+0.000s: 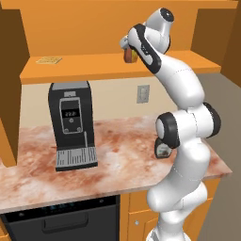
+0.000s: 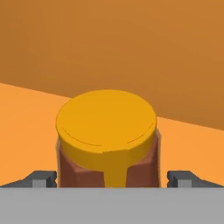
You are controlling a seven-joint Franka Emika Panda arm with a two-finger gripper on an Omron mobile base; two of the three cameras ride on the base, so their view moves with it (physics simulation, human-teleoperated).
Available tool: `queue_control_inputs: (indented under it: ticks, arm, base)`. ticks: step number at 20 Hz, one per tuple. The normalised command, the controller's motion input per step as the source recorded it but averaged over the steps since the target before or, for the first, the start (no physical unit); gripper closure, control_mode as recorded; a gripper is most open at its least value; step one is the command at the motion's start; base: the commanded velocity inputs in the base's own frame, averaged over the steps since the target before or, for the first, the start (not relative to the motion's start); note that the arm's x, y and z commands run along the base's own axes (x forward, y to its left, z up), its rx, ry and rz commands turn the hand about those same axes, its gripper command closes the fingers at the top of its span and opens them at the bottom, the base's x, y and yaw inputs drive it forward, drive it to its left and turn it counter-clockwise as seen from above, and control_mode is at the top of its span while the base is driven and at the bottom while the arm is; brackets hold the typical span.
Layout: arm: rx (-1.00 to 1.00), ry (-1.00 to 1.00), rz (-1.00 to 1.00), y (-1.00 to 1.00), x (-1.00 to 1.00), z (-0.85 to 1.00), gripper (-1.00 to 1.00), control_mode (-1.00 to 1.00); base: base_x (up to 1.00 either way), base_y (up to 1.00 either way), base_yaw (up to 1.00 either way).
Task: Pick the syrup bottle and honey bottle from the cabinet and place them next to the mug.
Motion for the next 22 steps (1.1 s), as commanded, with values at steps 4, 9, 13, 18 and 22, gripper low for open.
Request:
queue_control_inputs:
  ticks: [4, 9, 13, 18, 22]
  arm:
    - [0.0, 0.0, 0.0, 0.0, 0.0, 0.0, 1.0, -1.0]
    - [0.0, 0.0, 0.0, 0.0, 0.0, 0.0, 1.0, -1.0]
    - [0.0, 0.0, 0.0, 0.0, 0.0, 0.0, 1.0, -1.0]
    - [0.0, -0.04, -0.01, 0.0, -0.52, 0.0, 1.0, -1.0]
    - [0.02, -0.1, -0.05, 0.0, -0.99, 0.0, 1.0, -1.0]
  base:
    - [0.0, 0.0, 0.0]
    - [0.0, 0.0, 0.0]
    - [0.0, 0.0, 0.0]
    - [0.0, 0.0, 0.0]
    - [0.0, 0.0, 0.0]
